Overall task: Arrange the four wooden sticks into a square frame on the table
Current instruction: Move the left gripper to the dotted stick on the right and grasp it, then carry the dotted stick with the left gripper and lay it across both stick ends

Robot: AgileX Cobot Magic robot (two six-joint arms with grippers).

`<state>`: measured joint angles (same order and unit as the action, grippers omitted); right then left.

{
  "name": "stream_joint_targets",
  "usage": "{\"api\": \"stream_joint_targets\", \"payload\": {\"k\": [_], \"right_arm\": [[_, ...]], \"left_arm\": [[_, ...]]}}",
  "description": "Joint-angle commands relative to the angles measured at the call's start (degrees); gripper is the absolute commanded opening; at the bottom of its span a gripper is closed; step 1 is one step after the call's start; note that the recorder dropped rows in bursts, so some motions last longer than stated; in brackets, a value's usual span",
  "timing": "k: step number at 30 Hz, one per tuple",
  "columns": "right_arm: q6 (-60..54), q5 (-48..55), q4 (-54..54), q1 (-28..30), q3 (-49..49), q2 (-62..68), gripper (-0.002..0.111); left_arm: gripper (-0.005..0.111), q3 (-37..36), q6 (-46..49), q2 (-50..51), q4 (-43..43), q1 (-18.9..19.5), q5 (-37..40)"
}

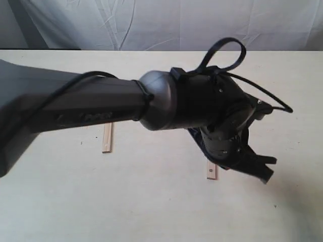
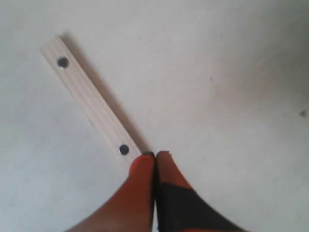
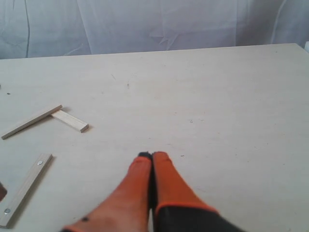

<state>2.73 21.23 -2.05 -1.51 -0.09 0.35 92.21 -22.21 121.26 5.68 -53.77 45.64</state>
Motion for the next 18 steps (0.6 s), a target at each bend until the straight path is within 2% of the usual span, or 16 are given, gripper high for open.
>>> {"api": "stream_joint_targets", "payload": {"k": [1,4,6,12,18], "right_arm": [[-0.1,-0.8,0.1,0.3,0.1,-0.3,0.0],[-0.1,-0.8,0.1,0.3,0.1,-0.3,0.0],[-0.1,-0.8,0.1,0.3,0.1,-0.3,0.0],[-0.1,-0.8,0.0,0.3,0.1,-0.3,0.0],[-0.1,-0.8,0.0,0.3,0.1,-0.3,0.0]], "left_arm": [[0.0,-0.1,-7.9,-1.5,3.5,2.2,-3.1],[0.003,-0.1,-11.3,-0.3,5.1,3.1,-3.1],[0.009,-0.1,-13.1,0.5,5.1,3.4,-3.6],[0.042,-0.1,-13.9,3.9,4.0,3.5,-5.8],[0.042,-0.1,-16.4,7.7,6.5,3.6,-5.9]]}}
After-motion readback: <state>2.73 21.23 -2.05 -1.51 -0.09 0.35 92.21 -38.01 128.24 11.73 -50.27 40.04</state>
